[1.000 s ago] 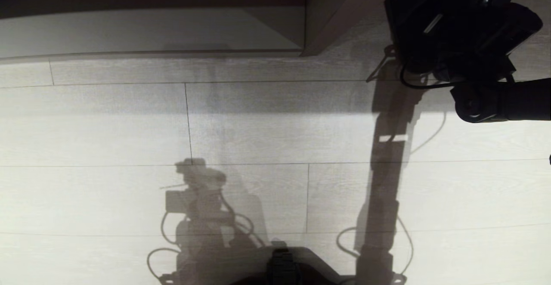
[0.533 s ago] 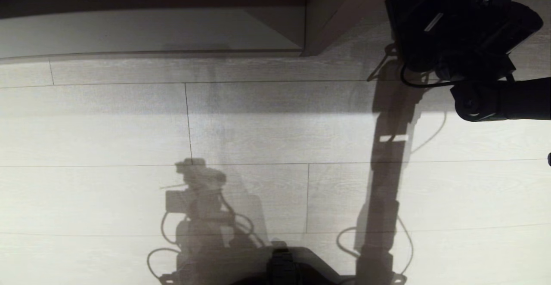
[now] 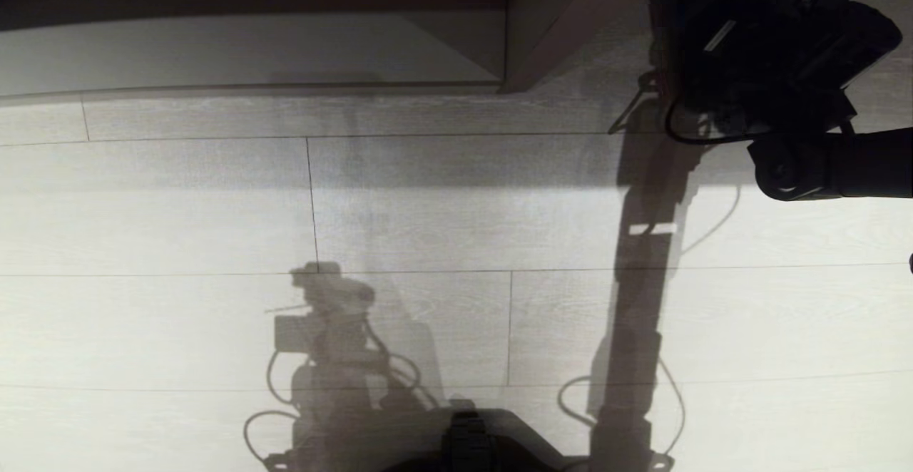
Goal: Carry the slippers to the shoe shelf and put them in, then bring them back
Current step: Pick up the slippers on the floor
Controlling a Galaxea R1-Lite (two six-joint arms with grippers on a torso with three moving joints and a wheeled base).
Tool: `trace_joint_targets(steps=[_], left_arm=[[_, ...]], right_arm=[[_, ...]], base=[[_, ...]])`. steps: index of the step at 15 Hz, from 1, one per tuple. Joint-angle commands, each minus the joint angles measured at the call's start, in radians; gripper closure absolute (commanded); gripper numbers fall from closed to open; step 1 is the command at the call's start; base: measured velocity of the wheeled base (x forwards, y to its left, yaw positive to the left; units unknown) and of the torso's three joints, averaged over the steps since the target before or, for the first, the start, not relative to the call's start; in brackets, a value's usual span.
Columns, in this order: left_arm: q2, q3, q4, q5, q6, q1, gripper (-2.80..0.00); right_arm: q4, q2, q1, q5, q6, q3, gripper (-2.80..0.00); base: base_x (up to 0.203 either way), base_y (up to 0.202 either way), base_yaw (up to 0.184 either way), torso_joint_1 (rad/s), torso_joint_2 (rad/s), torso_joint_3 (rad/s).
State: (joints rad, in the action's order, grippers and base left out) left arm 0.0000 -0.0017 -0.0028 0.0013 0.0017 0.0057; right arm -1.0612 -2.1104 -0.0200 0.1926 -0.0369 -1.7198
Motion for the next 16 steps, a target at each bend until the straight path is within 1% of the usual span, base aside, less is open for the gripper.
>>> trace_joint_targets(steps=[1,8,12,16], left_arm=[[0.0,0.0,0.0,0.0,0.0,0.0,0.0],[0.0,0.0,0.0,0.0,0.0,0.0,0.0],[0.0,0.002,0.0,0.0,0.0,0.0,0.0],[0.0,0.0,0.0,0.0,0.0,0.0,0.0]], right_arm=[[-0.006,0.006,0.0,0.001,0.0,0.002,0.0],[-0.008,0.026,0.002,0.002,-0.002,0.019,0.0],[0.009,0.154,0.001,0.003,-0.015,0.142,0.0],[0.03,0.285,-0.01,0.005,-0.005,0.253,0.0]], base=[[0.0,0.0,0.0,0.0,0.0,0.0],[0.0,0.0,0.0,0.0,0.0,0.0],[0.0,0.0,0.0,0.0,0.0,0.0],[0.0,0.0,0.0,0.0,0.0,0.0]])
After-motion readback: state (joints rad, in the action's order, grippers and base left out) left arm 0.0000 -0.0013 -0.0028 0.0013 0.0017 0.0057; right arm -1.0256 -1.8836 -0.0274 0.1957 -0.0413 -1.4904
